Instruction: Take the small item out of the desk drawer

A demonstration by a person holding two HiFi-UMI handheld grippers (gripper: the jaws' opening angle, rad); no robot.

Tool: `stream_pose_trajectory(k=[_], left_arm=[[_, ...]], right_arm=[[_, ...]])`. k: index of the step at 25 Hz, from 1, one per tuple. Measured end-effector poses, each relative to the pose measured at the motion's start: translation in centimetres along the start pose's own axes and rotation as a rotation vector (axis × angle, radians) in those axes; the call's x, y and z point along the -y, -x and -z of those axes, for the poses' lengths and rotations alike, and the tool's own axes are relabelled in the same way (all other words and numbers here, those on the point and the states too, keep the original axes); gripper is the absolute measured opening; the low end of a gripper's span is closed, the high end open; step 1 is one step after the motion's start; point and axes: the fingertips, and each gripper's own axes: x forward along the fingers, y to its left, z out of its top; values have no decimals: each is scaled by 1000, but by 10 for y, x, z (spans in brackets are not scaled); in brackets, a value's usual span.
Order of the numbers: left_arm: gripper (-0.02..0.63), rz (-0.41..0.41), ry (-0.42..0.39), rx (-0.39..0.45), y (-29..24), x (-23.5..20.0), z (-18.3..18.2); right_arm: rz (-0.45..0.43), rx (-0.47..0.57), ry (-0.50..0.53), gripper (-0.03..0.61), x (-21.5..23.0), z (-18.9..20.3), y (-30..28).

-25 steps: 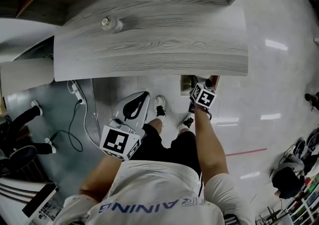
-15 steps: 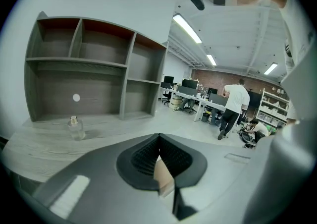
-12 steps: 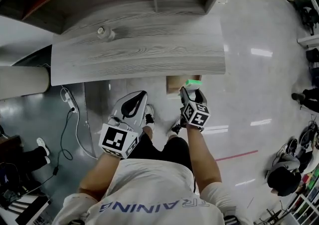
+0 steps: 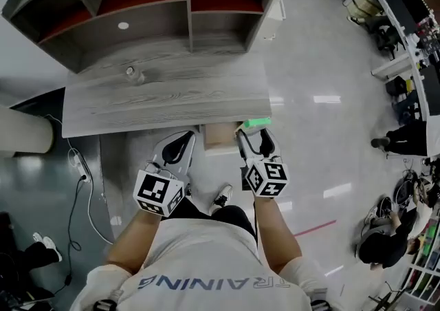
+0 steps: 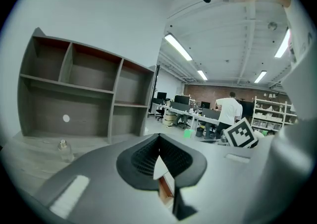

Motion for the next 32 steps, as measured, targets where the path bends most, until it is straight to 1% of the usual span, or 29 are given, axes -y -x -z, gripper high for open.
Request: stream_pose_trajectory(k=[4, 8, 12, 16, 18, 22, 32], left_arm=[[2, 31, -38, 60, -1, 10, -35], [2, 49, -62, 114, 4, 19, -69], [2, 67, -87, 163, 6, 30, -96], [2, 85, -110, 205, 10, 39, -118], [2, 90, -115, 218, 12, 39, -122], [2, 93, -115, 227, 13, 40, -121], [2, 77, -100, 231, 24, 33, -122]], right_arm=[[-7, 116, 59, 321, -8, -65, 29], [-11, 207, 103, 321, -17, -118, 61], [-9, 296, 139, 321, -21, -163, 89], [-6, 362, 163, 321, -26, -196, 112], [-7, 380, 167, 321, -29, -204, 118], [2, 384, 179, 321, -30, -207, 121], [-4, 379, 179, 321, -40, -199, 123]])
